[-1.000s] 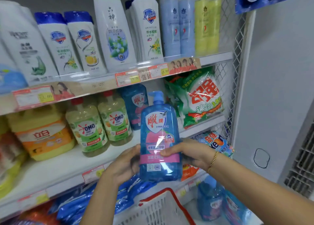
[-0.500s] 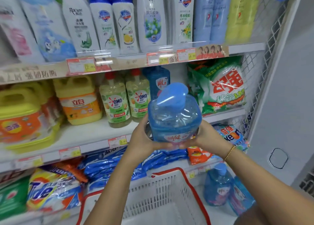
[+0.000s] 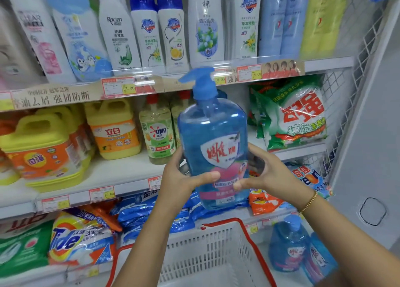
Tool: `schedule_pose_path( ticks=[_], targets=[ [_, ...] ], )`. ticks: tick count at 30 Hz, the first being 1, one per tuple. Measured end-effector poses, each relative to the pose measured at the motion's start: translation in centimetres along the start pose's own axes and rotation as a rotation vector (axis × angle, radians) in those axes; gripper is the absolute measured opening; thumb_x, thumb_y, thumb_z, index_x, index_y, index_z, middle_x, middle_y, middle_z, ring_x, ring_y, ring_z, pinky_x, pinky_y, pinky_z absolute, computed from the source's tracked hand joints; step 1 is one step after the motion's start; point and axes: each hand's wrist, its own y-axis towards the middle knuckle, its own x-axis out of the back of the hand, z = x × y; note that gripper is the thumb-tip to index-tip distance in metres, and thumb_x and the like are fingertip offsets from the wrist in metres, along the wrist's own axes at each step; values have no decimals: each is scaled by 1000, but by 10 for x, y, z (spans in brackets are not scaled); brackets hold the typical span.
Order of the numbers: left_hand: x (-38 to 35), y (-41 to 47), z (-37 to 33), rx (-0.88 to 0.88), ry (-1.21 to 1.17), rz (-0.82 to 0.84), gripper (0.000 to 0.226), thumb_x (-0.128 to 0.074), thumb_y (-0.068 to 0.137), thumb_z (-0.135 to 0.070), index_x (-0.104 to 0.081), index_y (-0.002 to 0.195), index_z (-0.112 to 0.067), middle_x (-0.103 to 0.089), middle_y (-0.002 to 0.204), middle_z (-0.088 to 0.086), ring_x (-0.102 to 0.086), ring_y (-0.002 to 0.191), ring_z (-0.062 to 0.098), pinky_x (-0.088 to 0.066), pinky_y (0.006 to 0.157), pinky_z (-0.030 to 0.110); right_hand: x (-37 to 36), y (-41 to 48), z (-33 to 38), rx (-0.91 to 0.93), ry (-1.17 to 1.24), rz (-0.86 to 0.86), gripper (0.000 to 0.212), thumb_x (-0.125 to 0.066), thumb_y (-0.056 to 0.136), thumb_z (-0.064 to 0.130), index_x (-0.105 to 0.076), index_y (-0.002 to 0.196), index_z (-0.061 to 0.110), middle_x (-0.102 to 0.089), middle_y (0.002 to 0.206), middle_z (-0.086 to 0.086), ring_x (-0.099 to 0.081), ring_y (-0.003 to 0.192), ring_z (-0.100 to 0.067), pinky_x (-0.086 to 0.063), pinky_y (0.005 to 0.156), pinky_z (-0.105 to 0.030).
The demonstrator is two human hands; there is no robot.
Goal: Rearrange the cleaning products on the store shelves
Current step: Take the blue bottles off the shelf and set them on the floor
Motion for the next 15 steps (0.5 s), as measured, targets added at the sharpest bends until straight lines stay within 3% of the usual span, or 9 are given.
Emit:
schedule_pose_path(
  ticks=[3,7,10,12,15],
  targets=[
    [-2,8,-4,4,-140,-74,74,-93,46,-17,-61,112,-21,-69,110,-2,-69,93,7,-56,66,23,-4,2,7,58,54,-100,85,-81,64,22,-42,139,35,-55,135,13,-50,126,-5,-43,105,-38],
    [-11,24,-12,20,-355,-181,76,-89,54,-16,-58,123,-14,-68,115,3,-67,102,20,-57,71,31,-23,5,15,246,-106,-419,71,-76,71,32,-46,135,30,-52,133,10,-50,124,-3,-42,104,-23],
    [-19,34,-23,36,-513,-219,74,-77,61,-23,-53,131,-18,-67,120,0,-66,107,19,-59,76,34,-32,9,7,359,-389,-512,92,-79,66,43,-30,142,25,-31,145,1,-28,136,3,-27,104,-5],
    [-20,38,-28,25,-577,-202,69,-77,68,-24,-52,133,-22,-67,122,-1,-66,108,18,-57,84,38,-34,15,5,386,-451,-511,106,-81,60,46,-21,145,25,-19,152,-4,-13,138,10,-19,102,2],
    [-20,38,-34,22,-602,-173,70,-74,69,-32,-51,134,-21,-67,122,2,-67,105,18,-57,85,39,-37,21,7,478,-473,-551,110,-87,57,38,-21,144,20,-19,148,-14,-12,136,11,-21,100,3]
  ],
)
